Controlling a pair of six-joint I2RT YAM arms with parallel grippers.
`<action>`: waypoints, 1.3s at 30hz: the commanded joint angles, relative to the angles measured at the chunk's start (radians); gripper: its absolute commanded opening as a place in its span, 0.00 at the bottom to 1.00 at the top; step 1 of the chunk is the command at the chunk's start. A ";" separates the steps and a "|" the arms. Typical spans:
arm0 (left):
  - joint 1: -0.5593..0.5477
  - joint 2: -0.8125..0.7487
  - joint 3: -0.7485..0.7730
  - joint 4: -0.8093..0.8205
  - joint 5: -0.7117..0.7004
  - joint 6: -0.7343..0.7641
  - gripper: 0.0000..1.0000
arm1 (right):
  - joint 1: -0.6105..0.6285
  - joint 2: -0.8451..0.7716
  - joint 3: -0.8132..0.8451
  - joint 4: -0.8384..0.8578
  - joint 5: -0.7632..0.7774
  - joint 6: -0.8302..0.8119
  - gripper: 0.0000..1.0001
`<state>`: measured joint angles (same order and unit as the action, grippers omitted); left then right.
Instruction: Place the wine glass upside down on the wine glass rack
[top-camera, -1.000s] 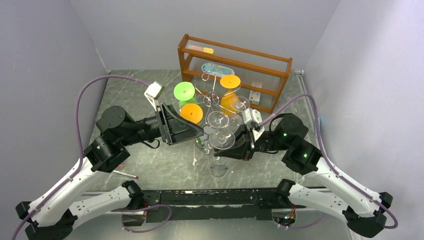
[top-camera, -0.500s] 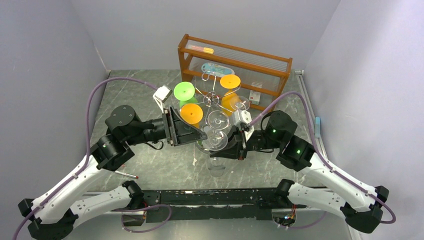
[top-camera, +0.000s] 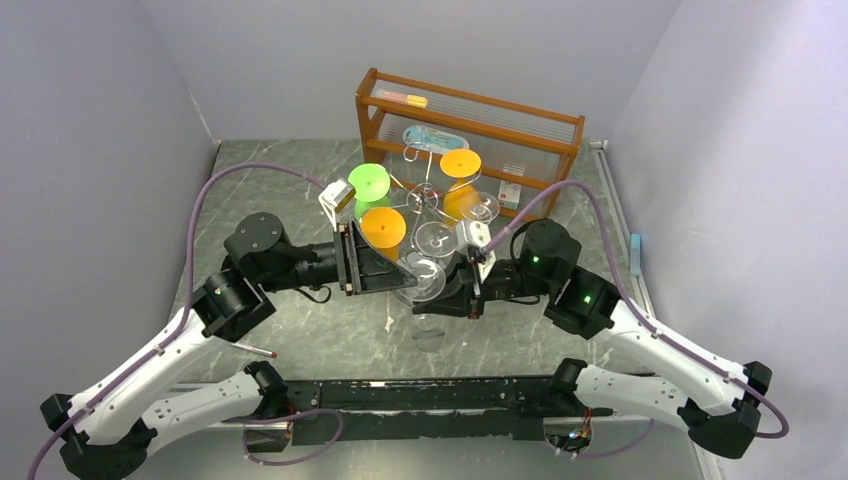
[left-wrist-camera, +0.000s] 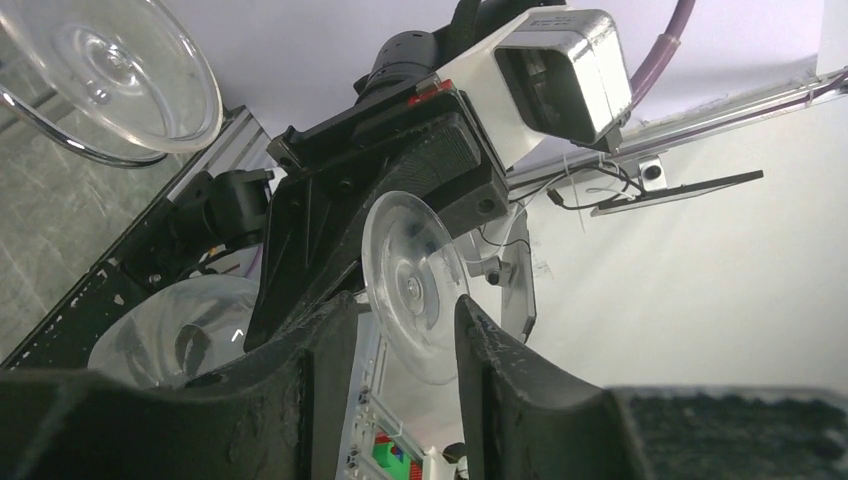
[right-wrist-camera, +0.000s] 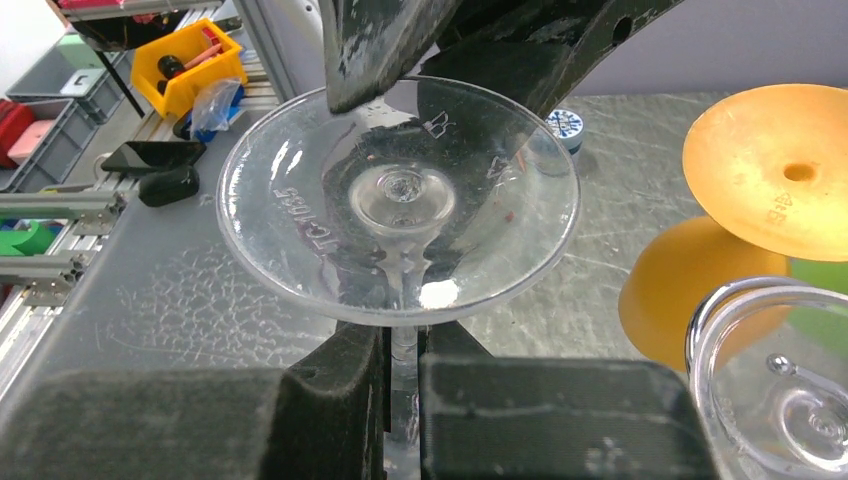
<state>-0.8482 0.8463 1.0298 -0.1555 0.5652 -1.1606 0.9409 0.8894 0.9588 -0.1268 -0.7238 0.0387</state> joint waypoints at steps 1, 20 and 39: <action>-0.006 -0.004 -0.016 0.007 0.043 -0.028 0.42 | 0.022 0.016 0.047 0.011 0.027 -0.031 0.00; -0.005 -0.050 0.074 -0.232 -0.098 0.062 0.05 | 0.042 -0.015 0.004 0.056 0.021 -0.004 0.54; -0.006 -0.172 0.316 -0.784 -0.862 0.142 0.05 | 0.043 -0.179 -0.046 0.017 0.204 0.021 0.73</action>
<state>-0.8482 0.6788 1.2930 -0.8520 -0.0681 -1.0470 0.9775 0.7330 0.9215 -0.0826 -0.5877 0.0521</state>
